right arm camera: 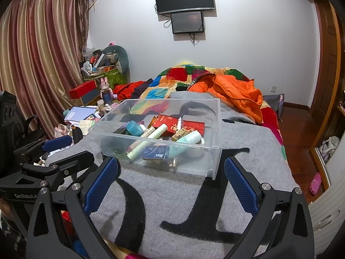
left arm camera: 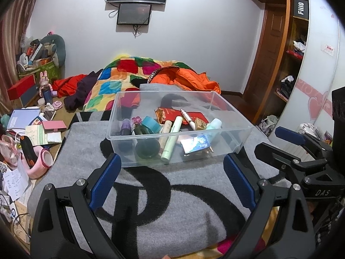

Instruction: Organize objects

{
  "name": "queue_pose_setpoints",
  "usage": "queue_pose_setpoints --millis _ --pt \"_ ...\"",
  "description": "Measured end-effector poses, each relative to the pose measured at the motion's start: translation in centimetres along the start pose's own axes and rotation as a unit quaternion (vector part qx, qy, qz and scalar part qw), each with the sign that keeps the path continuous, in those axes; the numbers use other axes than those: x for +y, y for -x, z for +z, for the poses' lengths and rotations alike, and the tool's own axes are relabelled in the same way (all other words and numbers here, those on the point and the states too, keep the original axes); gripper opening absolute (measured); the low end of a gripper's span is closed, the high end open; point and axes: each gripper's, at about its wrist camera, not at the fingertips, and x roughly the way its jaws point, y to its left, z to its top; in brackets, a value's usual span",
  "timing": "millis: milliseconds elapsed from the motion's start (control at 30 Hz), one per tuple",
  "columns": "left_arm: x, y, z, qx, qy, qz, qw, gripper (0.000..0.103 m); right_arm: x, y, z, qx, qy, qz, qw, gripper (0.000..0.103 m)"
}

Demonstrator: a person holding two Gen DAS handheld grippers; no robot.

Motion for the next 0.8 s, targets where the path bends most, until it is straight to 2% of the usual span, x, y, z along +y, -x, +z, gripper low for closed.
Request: queue_pose_setpoints --millis 300,633,800 --pt "0.03 -0.24 -0.04 0.011 0.004 -0.001 0.9999 0.097 -0.19 0.03 -0.08 -0.001 -0.007 0.002 1.0 0.099" --pt "-0.13 0.29 -0.25 -0.007 0.005 0.01 0.9999 0.097 -0.32 0.0 -0.16 0.001 -0.012 0.004 1.0 0.099" --pt "0.18 0.4 -0.2 -0.003 0.013 0.005 0.9999 0.097 -0.32 0.01 -0.39 0.004 -0.016 0.005 1.0 0.099"
